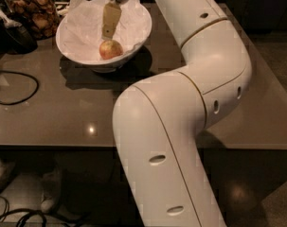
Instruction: Pick apple from white bowl
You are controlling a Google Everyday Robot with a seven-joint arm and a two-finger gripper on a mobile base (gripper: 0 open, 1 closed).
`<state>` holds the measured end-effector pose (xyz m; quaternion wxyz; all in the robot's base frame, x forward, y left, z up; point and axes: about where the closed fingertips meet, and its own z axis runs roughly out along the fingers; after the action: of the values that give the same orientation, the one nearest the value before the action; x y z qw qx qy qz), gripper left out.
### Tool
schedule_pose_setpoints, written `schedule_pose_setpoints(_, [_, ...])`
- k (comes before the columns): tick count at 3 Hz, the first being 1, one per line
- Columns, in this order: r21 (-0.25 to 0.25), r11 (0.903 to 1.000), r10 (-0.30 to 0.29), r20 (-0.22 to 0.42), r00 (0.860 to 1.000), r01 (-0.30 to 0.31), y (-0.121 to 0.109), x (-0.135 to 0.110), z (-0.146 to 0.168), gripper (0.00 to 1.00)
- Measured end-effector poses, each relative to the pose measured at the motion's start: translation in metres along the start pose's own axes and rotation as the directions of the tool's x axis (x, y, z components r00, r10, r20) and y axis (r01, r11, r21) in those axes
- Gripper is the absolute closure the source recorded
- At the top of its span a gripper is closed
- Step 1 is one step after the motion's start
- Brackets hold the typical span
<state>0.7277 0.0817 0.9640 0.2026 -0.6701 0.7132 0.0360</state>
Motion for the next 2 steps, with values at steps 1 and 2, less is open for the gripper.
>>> schedule_pose_setpoints(1, [-0.016,0.9999,0.0,-0.006,1.0,0.0,0.0011,0.0002,0.008,0.25])
schedule_pose_setpoints(2, [-0.035,0.9993,0.012,-0.009,1.0,-0.012,0.0016,0.0059,0.0165,0.25])
